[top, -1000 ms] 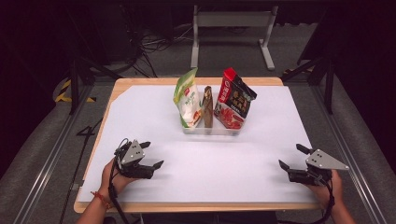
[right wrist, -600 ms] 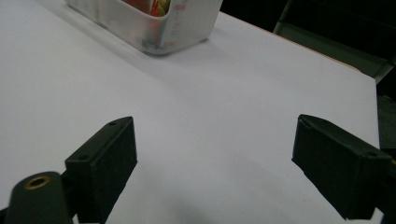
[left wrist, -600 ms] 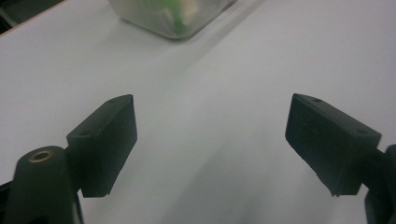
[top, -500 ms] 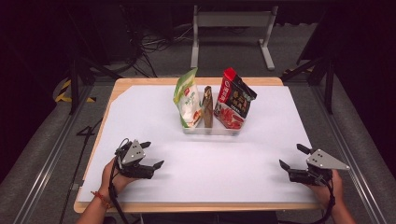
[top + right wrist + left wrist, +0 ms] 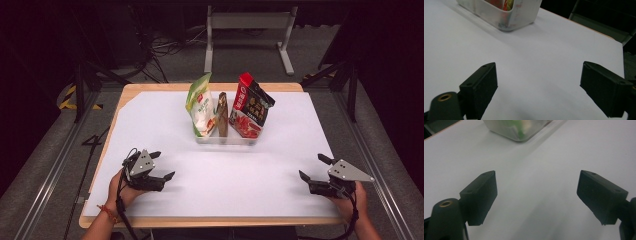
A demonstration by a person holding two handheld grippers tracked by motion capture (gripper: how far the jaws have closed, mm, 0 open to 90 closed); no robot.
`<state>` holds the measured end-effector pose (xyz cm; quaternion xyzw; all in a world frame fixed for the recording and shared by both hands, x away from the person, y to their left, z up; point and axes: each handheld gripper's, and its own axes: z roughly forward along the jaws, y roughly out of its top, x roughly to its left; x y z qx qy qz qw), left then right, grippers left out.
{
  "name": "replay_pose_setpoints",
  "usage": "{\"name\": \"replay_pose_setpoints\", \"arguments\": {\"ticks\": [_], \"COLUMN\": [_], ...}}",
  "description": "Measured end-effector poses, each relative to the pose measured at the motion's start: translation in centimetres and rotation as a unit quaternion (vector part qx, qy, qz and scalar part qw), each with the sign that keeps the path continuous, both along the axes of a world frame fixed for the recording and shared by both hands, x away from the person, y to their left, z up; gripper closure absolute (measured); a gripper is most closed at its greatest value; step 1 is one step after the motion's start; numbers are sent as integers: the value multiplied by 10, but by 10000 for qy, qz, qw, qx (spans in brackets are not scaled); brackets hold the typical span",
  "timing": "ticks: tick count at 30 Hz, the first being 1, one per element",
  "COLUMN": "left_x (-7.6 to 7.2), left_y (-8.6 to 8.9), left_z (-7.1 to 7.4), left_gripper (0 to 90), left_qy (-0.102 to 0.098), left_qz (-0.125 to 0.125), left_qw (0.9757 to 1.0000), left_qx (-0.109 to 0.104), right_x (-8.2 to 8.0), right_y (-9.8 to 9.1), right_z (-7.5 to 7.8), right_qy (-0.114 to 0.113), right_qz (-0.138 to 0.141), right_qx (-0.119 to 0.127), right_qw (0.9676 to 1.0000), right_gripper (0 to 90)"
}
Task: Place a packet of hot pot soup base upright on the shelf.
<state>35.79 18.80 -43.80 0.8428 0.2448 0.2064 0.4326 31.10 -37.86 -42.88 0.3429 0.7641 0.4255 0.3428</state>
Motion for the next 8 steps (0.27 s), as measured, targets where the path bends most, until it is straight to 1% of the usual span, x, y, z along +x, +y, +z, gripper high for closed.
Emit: {"name": "replay_pose_setpoints", "arguments": {"ticks": [4, 8], "left_x": [0, 1], "left_y": [0, 1], "left_z": [0, 0], "left_gripper": [175, 174], "left_qy": [-8, 26], "left_qz": [9, 20], "left_qw": [10000, 10000], "left_qx": [-12, -44], "right_x": [0, 0], "right_y": [2, 3], "right_z": [0, 0], "right_qy": [7, 24], "right_qz": [13, 28], "right_qx": [-19, -6], "right_qw": [10000, 10000], "right_gripper": [145, 145]}}
